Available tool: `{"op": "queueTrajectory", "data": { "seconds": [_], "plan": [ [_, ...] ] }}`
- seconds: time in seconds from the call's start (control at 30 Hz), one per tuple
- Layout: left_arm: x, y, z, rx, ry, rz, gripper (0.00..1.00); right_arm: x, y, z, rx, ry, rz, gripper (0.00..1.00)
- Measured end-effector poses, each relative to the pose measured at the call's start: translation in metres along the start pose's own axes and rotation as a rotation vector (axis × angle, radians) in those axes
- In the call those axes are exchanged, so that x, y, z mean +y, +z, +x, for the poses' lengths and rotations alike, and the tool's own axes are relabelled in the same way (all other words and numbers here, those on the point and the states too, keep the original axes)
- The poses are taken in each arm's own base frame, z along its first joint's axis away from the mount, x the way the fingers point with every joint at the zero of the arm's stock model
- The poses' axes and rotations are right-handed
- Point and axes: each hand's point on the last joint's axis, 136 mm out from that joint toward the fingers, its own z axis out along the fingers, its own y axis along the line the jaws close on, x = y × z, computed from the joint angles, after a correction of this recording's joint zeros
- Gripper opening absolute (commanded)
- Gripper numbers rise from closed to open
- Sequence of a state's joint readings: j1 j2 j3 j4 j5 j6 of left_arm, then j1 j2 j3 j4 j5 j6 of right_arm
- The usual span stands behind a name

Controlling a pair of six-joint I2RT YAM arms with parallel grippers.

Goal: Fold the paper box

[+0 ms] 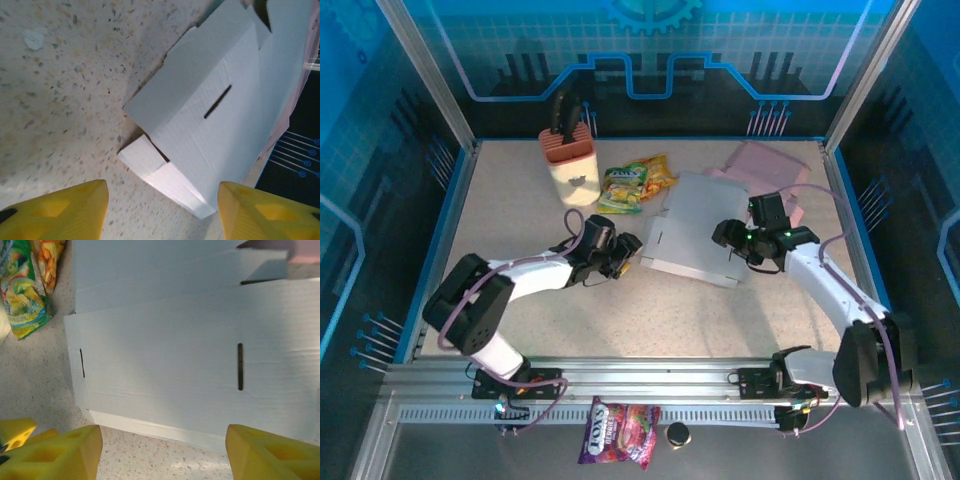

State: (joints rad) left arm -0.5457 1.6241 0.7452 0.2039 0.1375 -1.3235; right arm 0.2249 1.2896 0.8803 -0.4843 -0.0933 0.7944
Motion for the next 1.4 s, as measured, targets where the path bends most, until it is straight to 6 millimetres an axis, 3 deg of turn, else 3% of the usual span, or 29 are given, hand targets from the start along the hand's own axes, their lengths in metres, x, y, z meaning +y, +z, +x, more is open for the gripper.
{"op": "queueTrajectory", "data": {
  "seconds": [0.17, 0.4, 0.87, 1.2, 1.4],
  "plan": [
    [0.001, 0.015, -0.001, 0.012, -0.058, 0.023, 0.57, -0.011, 0.040, 0.007, 0.095, 0.048, 0.023, 0.63],
    [-0.002, 0.028, 0.006, 0.027, -0.095, 0.050, 0.53, -0.022, 0.066, 0.011, 0.149, 0.090, 0.041, 0.61],
    [0.001, 0.039, 0.002, 0.010, -0.111, 0.064, 0.43, -0.032, 0.081, 0.025, 0.212, 0.123, 0.047, 0.57],
    [-0.001, 0.042, -0.003, -0.012, -0.104, 0.082, 0.38, -0.029, 0.081, 0.028, 0.231, 0.126, 0.029, 0.56],
    [-0.001, 0.046, -0.007, -0.027, -0.100, 0.093, 0.28, -0.028, 0.082, 0.030, 0.241, 0.128, 0.025, 0.55]
  ]
}}
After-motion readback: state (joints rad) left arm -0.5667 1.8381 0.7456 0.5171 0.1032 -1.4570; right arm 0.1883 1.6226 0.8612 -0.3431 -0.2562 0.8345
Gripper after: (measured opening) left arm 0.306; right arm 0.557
